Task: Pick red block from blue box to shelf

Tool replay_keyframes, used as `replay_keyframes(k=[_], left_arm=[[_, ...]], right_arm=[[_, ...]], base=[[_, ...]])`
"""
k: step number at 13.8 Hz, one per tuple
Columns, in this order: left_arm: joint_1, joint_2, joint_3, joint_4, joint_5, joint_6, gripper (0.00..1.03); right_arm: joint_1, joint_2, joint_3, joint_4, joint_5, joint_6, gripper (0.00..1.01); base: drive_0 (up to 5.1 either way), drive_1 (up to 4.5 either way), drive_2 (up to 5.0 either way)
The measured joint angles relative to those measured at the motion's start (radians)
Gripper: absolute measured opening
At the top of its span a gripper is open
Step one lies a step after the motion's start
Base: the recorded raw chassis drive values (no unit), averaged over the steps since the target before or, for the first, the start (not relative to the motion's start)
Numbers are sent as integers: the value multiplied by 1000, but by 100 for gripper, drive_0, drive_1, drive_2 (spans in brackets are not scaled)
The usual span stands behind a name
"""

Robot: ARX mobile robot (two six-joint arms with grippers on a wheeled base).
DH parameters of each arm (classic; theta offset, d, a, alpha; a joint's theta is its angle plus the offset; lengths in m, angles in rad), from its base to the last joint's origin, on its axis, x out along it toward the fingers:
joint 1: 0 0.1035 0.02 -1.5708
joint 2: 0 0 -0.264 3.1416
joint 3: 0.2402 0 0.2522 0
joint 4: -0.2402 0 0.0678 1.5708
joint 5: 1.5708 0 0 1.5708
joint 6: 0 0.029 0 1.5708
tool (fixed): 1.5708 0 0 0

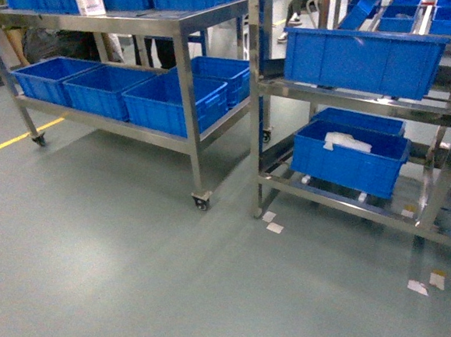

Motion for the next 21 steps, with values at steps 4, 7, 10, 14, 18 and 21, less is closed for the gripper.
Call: replay_keyframes(k=[4,7,10,14,18,21], left_arm=[[0,0,0,0,0,0,98],[0,0,0,0,0,0,98],[0,0,0,0,0,0,98],[0,0,0,0,0,0,98],[0,0,0,0,0,0,98],[0,0,0,0,0,0,98]], right_arm=[[0,0,0,0,0,0,29],[0,0,0,0,0,0,29],[0,0,0,0,0,0,29],[0,0,0,0,0,0,29],[0,0,0,0,0,0,29],[0,0,0,0,0,0,29]], base=[[-151,-151,-151],[-145,-145,-145],[-148,-148,-148],[-150,-150,-150],[-146,-146,-146],[-156,-156,-156]])
